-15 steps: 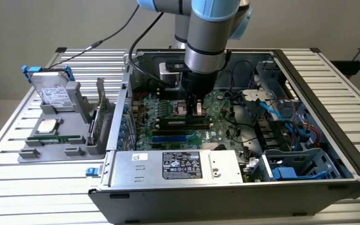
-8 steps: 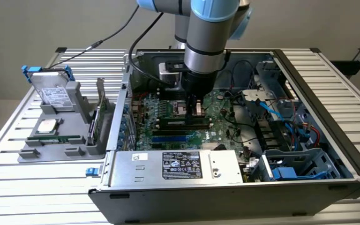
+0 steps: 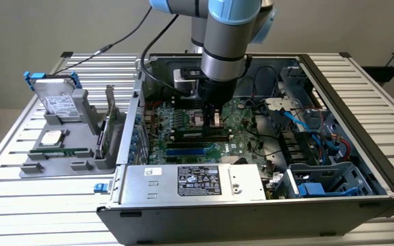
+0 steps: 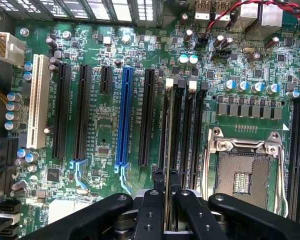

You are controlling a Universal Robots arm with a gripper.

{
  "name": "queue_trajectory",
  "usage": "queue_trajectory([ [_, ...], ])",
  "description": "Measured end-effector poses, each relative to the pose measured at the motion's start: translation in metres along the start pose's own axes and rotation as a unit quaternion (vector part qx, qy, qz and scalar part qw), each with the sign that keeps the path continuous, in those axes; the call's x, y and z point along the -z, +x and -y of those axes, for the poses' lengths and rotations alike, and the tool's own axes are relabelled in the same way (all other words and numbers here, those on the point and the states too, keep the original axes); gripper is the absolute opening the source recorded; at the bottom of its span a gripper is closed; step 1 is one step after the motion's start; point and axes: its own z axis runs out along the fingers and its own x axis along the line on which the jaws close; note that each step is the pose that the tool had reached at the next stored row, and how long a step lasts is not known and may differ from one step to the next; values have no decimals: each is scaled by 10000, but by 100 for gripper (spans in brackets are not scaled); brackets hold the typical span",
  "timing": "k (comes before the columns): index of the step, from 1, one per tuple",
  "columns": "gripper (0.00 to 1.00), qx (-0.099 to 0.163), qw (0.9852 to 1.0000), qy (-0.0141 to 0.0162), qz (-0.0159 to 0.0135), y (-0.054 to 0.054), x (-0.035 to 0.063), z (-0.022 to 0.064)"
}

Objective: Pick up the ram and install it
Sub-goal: 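Insert the ram into the slot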

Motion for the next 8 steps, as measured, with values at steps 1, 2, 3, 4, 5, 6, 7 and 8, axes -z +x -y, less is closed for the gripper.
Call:
queue_trajectory([
  [1,14,0,10000,0,-1,1,-3,0],
  [2,14,0,10000,0,-1,1,-6,0],
  [3,14,-1,10000,1,-1,-3,-7,0],
  [4,14,-2,10000,0,0,-7,-7,0],
  [5,14,0,10000,1,9,-6,-7,-2],
  [6,14,1,10000,2,16,-8,-8,-2],
  [7,14,1,10000,2,19,-9,-8,-3],
  [8,14,1,10000,3,22,-10,-9,-4],
])
